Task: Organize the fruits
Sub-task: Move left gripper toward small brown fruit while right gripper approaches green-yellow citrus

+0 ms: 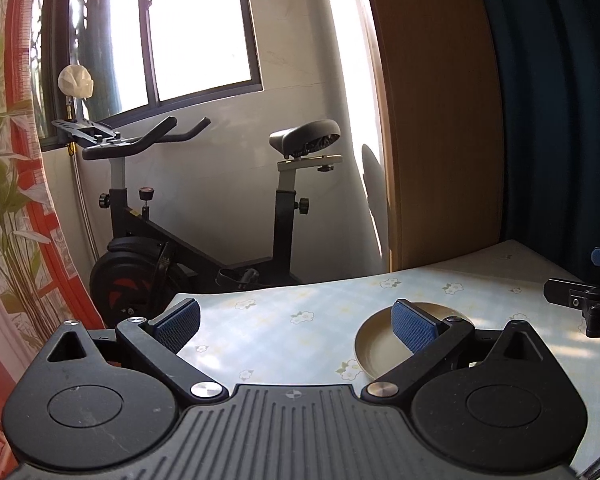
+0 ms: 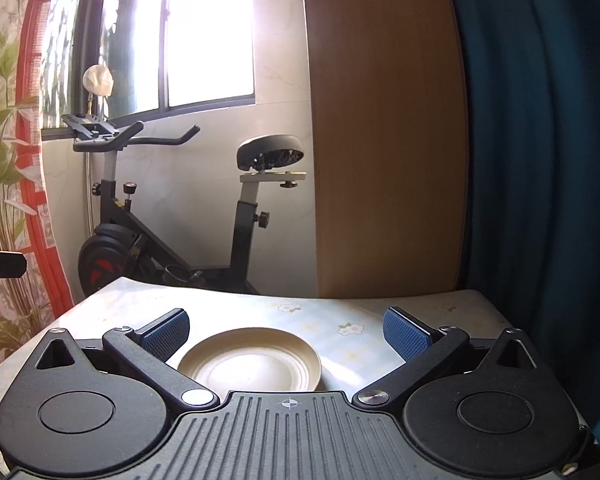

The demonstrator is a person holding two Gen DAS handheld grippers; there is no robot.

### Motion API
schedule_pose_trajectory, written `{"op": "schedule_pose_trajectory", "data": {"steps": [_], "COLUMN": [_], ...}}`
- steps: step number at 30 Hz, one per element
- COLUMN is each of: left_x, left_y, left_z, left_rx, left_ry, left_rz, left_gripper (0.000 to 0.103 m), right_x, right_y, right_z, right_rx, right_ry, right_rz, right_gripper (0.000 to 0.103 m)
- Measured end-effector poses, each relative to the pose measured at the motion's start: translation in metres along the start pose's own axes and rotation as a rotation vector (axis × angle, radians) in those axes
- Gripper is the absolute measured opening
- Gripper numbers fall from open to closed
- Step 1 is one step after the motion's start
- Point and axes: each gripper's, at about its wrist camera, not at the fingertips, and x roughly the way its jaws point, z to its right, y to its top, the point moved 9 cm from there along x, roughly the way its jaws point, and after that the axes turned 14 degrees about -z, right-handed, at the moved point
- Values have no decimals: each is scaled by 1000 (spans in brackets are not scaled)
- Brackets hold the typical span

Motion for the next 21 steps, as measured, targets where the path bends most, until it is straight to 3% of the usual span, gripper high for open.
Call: {"op": "schedule_pose_trajectory", "data": {"steps": [6, 11, 16, 21], "left_x": [26, 50, 73, 93], "left_y": [10, 3, -8, -23], "left_z": [-9, -1, -1, -4], "left_rx": [-90, -38, -77, -132], "left_ry": [-84, -95, -119, -141], "left_rz": [50, 15, -32, -99], "left_gripper": [103, 103, 102, 102], "right_x": [24, 41, 57, 69], "right_y": [-2, -1, -9, -29], "right_z": [7, 14, 19, 18], "right_rx": [10, -16, -97, -159], "right_ry": [20, 21, -8, 37], "right_rz": [-30, -82, -138, -193], "right_gripper": [103, 103, 103, 103]}}
